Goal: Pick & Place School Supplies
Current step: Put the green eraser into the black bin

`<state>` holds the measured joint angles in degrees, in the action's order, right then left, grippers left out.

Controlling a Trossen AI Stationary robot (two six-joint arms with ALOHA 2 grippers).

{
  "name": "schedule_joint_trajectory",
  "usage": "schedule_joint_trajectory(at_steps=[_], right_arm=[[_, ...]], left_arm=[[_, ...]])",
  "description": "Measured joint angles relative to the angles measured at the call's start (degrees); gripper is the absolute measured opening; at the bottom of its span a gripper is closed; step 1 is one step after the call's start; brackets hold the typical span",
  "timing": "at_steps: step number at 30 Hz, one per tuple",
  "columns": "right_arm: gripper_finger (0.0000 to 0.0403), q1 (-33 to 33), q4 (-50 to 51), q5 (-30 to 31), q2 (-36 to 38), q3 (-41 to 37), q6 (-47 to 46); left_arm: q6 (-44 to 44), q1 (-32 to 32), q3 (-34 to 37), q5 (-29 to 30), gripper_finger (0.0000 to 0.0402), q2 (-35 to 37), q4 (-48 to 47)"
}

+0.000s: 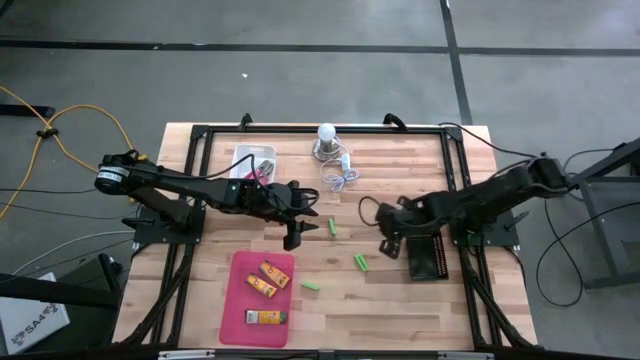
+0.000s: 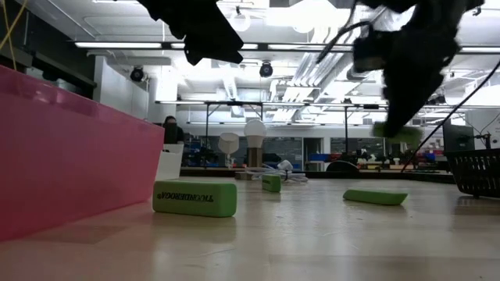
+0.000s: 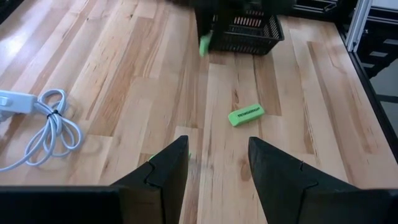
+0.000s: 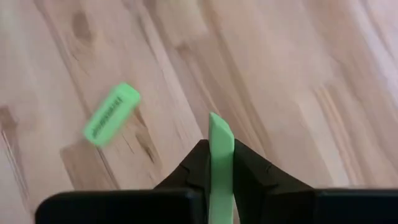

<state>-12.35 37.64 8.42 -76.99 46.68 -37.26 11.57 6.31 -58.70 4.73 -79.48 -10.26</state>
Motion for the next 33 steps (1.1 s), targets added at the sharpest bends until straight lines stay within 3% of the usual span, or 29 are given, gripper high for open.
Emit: schedule_joint_trajectory(at_steps=[7,16,23,33], right_arm=[[0.0034,-7.1,14.4,2.7,8.1,0.0,-13.5],[0.0034,-19.1,20.3,6.6,12.0,-0.4,-30.2],[0.0034,-24.2,20.0,6.0,11.9,-7.5,-42.9],[0.0056,-25.2,17.0,6.2,11.9,-10.4,-45.2]], left_arm=[[-0.2,0.0,0.0,0.0,0.0161,0.0,0.0],[-0.1,0.0,0.0,0.0,0.0161,0.0,0.0],[0.0,0.0,0.0,0.0,0.0161,0.0,0.0],[0.0,0.0,0.0,0.0,0.0161,0.0,0.0]])
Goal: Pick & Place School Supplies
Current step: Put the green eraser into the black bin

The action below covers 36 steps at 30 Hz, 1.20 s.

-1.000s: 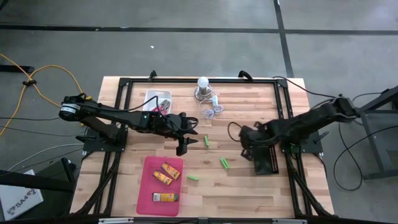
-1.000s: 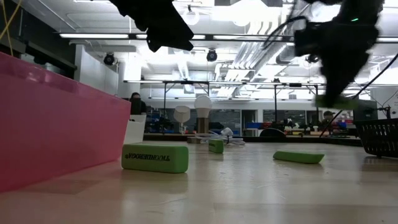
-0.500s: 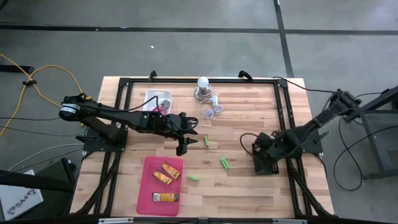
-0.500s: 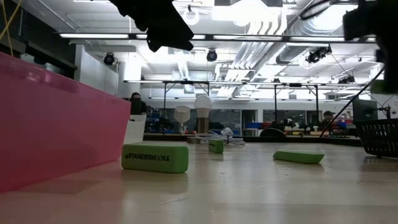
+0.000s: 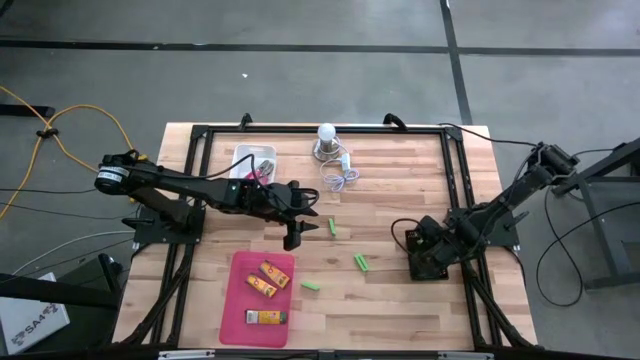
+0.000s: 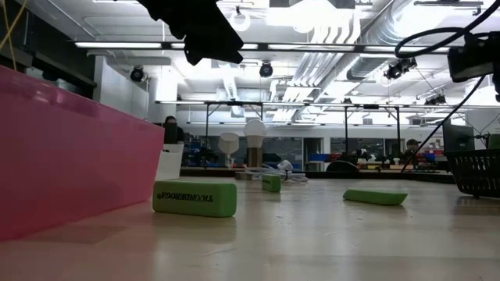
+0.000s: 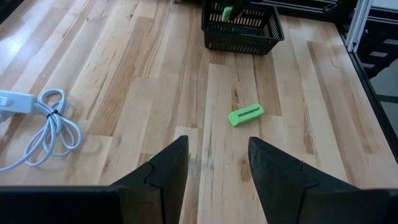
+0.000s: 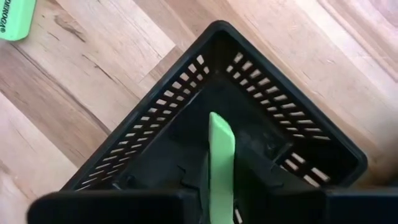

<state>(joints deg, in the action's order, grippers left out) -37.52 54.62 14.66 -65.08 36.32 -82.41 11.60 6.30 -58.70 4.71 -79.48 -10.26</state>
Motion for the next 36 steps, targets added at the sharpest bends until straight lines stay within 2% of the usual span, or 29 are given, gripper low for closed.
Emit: schedule_joint_trajectory(at_steps=[11,21,27,32,36], right_arm=[[0.0106,0.0,0.0,0.0,0.0,0.0,0.1],[0.0109,0.2,0.5,-1.1,0.7,1.5,4.2],[0.0104,4.1,-1.3,0.6,2.9,5.8,12.7],[0.0105,9.8,-15.2,1.5,2.3,6.3,28.0],[0.0101,15.0,-25.3,0.4,-1.7,6.3,38.4]], left_arm=[[0.0,0.0,0.0,0.0,0.0161,0.0,0.0],[0.0,0.0,0.0,0.0,0.0161,0.0,0.0],[0.0,0.0,0.0,0.0,0.0161,0.0,0.0],[0.0,0.0,0.0,0.0,0.0161,0.0,0.0],[0.0,0.0,0.0,0.0,0.0161,0.0,0.0]])
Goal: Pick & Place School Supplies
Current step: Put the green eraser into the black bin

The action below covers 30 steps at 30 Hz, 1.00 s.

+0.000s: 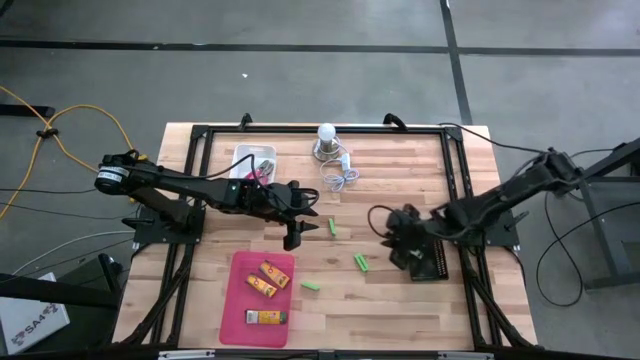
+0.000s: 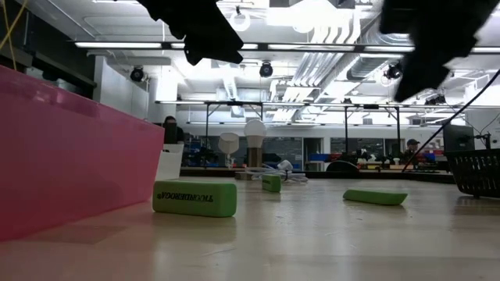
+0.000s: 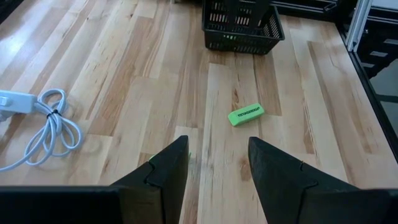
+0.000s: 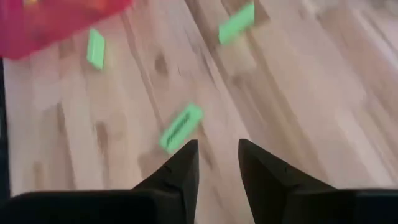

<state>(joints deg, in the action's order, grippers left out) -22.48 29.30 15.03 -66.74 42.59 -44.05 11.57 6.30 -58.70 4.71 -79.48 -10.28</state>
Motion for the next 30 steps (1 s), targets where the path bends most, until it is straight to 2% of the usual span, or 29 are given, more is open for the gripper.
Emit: schedule_joint_trajectory(at_steps=[4,7,16,21,30], right_arm=[[0.0098,4.3,-6.5,-1.3,-4.7,0.0,5.2],[0.0097,6.3,-7.0,-5.6,-8.4,0.0,5.6],[0.0097,6.3,-13.7,-10.2,-17.6,0.0,4.8],[0.0097,6.3,-18.9,-10.9,-19.5,0.0,3.2],[0.0111,3.9,-19.3,-10.2,-19.5,2.5,-2.7]], left_arm=[[0.0,0.0,0.0,-1.4,0.0161,0.0,-1.5],[0.0,0.9,0.0,-2.7,0.0161,0.0,-3.8],[-0.1,7.3,0.0,-1.3,0.0161,0.0,-4.8],[-0.1,10.0,0.0,0.2,0.0161,0.0,-4.7],[0.0,12.9,0.0,1.3,0.0161,0.0,-4.9]])
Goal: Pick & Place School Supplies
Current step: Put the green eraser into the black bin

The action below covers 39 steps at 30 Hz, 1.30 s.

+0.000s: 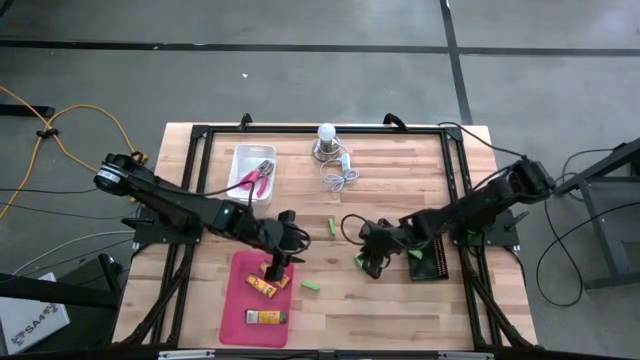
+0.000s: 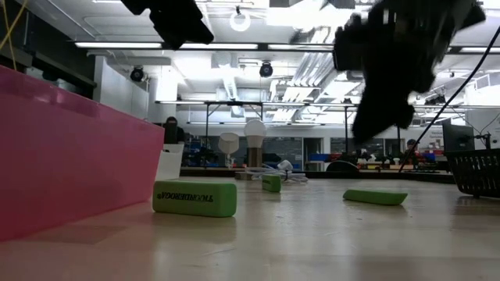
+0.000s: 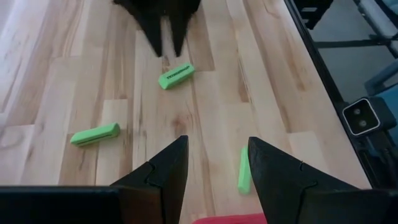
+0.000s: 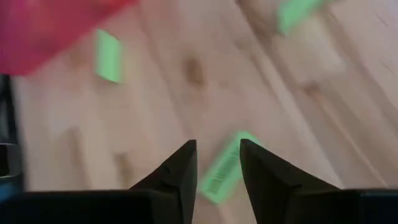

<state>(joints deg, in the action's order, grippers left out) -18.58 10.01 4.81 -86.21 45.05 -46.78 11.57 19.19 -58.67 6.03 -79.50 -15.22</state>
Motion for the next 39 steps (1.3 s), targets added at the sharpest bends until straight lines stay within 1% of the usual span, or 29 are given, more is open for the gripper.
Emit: schedule_joint_trajectory(at_steps=[3,7,10,13,19,24,31,35,39], right_arm=[[0.0106,-2.3,1.4,3.0,0.0,4.0,1.1],[0.0093,-5.1,6.6,7.9,0.0,10.5,1.8],[0.0090,-6.6,11.5,10.9,-1.3,14.0,-0.5],[0.0090,-7.2,16.3,12.3,-3.9,15.8,-4.8],[0.0103,-6.6,22.8,11.7,-10.0,17.3,-9.0],[0.0125,-5.1,27.0,9.8,-11.4,17.3,-9.2],[0.0180,-3.8,27.1,7.3,-11.3,17.4,-7.5],[0.0212,-3.8,27.1,6.7,-12.6,17.3,-9.1],[0.0224,-3.8,26.6,5.6,-14.6,17.3,-10.8]], left_arm=[[0.0,0.5,0.0,0.3,0.0161,0.0,0.0],[0.1,0.9,0.0,0.3,0.0161,0.0,0.0],[1.3,0.9,0.0,0.3,0.0161,0.0,-0.2],[2.2,0.9,0.0,0.3,0.0161,0.0,-0.3],[2.3,0.9,0.0,0.3,0.0161,0.0,-0.6],[2.3,0.9,0.0,0.2,0.0161,0.0,-0.7],[2.3,0.9,0.0,0.2,0.0161,0.0,-0.7],[2.3,0.9,0.0,0.2,0.0161,0.0,-0.7],[2.3,0.9,0.0,0.2,0.0161,0.0,-0.8]])
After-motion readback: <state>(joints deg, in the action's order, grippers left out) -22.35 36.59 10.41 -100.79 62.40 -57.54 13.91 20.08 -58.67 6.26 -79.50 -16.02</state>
